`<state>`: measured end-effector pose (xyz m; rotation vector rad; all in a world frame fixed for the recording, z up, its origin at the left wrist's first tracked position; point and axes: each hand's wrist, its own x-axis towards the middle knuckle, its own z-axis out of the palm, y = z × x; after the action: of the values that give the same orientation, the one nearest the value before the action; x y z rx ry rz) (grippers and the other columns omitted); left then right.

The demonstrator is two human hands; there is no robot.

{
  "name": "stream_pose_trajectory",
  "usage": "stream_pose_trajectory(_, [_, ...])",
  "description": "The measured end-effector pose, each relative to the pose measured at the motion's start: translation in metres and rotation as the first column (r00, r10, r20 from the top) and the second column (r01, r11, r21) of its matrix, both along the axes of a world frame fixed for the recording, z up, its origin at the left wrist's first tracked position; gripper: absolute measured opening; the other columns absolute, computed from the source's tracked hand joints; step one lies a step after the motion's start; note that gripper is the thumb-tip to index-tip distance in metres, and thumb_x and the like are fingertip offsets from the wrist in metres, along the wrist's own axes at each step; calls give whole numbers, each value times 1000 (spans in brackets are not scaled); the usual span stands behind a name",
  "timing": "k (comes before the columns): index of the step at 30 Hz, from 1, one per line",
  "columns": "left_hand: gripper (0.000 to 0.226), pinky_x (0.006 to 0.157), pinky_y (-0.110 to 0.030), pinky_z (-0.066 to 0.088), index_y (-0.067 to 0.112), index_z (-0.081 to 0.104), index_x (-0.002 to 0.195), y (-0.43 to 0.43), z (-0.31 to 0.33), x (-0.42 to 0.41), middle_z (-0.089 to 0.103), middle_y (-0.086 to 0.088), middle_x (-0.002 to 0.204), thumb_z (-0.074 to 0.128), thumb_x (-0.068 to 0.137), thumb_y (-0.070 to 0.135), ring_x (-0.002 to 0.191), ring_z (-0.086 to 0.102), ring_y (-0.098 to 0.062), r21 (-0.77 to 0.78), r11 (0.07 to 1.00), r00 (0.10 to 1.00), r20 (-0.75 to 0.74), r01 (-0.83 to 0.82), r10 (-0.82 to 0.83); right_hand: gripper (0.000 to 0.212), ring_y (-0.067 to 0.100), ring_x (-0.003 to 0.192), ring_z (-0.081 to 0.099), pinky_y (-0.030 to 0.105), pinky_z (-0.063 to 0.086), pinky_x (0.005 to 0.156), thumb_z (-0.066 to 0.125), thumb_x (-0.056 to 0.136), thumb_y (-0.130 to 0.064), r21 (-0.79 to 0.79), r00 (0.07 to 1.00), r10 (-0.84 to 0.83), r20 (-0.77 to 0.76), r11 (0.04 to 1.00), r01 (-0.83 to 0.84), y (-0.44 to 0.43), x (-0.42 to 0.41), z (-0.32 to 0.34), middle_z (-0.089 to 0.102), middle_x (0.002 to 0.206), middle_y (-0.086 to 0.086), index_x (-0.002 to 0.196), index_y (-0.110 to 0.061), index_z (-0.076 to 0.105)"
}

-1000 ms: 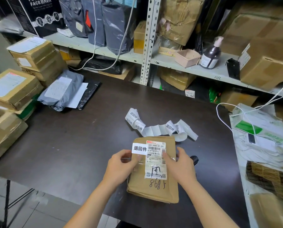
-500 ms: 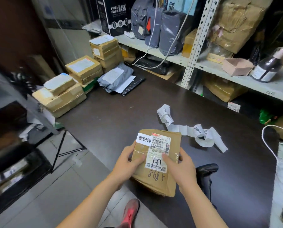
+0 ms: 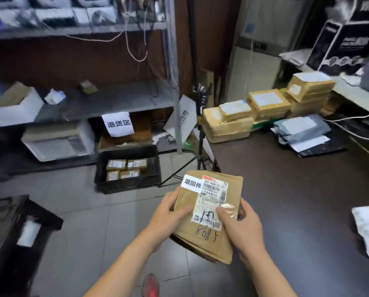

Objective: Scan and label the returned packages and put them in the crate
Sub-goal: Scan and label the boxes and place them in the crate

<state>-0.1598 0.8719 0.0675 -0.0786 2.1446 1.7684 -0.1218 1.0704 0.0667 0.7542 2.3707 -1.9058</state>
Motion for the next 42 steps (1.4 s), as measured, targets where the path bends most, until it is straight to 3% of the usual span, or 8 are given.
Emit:
stream_pose_trajectory(7, [57, 81, -17, 49, 42, 47, 143, -144, -37, -63, 54, 20, 127, 70, 91, 33, 102, 60, 11, 86, 970, 972, 78, -228, 222, 44, -1, 91, 65, 30, 51, 87, 81, 80, -30, 92, 974, 222, 47, 970, -226, -135, -104, -15, 70, 100, -17, 120, -33, 62])
stream_pose_trajectory(13, [52, 97, -42, 55, 61, 52, 126, -238, -69, -110, 66, 17, 125, 72, 82, 41, 112, 66, -10, 183, 926, 937, 188, -329, 296, 34, -19, 71, 63, 7, 44, 56, 80, 81, -21, 103, 943, 315, 109, 940, -326, -226, -179, -44, 69, 84, -23, 109, -30, 63])
stream_pose_trajectory(21, [56, 88, -35, 59, 58, 52, 127, -292, -125, -198, 67, 28, 117, 74, 77, 44, 104, 70, -5, 194, 882, 882, 299, -430, 365, 37, 3, 77, 72, 28, 56, 71, 82, 79, -26, 46, 912, 348, 216, 930, -366, -286, -286, -91, 73, 89, -19, 109, -37, 63])
stream_pose_trajectory(25, [55, 82, -24, 56, 57, 55, 125, -303, -153, -260, 68, 25, 117, 75, 77, 39, 104, 68, -1, 188, 862, 862, 304, -471, 405, 37, -9, 66, 67, 8, 46, 54, 81, 81, -20, 21, 900, 369, 231, 923, -384, -300, -358, -125, 69, 82, -21, 108, -36, 61])
stream_pose_trajectory(31, [46, 77, -12, 53, 61, 57, 120, -325, -197, -354, 66, 30, 117, 74, 85, 36, 105, 65, 6, 157, 850, 831, 359, -503, 425, 52, -3, 74, 69, 12, 47, 56, 81, 82, -17, -35, 861, 429, 273, 899, -437, -328, -468, -177, 73, 100, -10, 130, -22, 62])
stream_pose_trajectory(34, [47, 86, -22, 53, 60, 53, 124, -348, -225, -399, 64, 30, 121, 73, 88, 37, 109, 63, 7, 150, 845, 821, 373, -514, 433, 42, -3, 70, 70, 6, 47, 54, 78, 85, -12, -56, 840, 467, 278, 880, -471, -352, -520, -208, 75, 97, -7, 124, -19, 66])
stream_pose_trajectory(37, [52, 98, -36, 52, 55, 53, 129, -384, -255, -443, 68, 17, 124, 73, 87, 33, 116, 64, -5, 148, 852, 825, 379, -502, 420, 41, 8, 80, 75, 21, 57, 64, 76, 86, -9, -101, 826, 476, 301, 878, -469, -387, -566, -239, 77, 100, -7, 122, -26, 66])
stream_pose_trajectory(42, [61, 92, -25, 54, 57, 46, 136, -468, -329, -517, 63, 26, 128, 71, 86, 32, 119, 60, 2, 94, 898, 870, 311, -430, 384, 40, 14, 92, 74, 29, 60, 74, 69, 90, -2, -130, 794, 509, 333, 859, -496, -463, -642, -303, 77, 100, -9, 116, -32, 66])
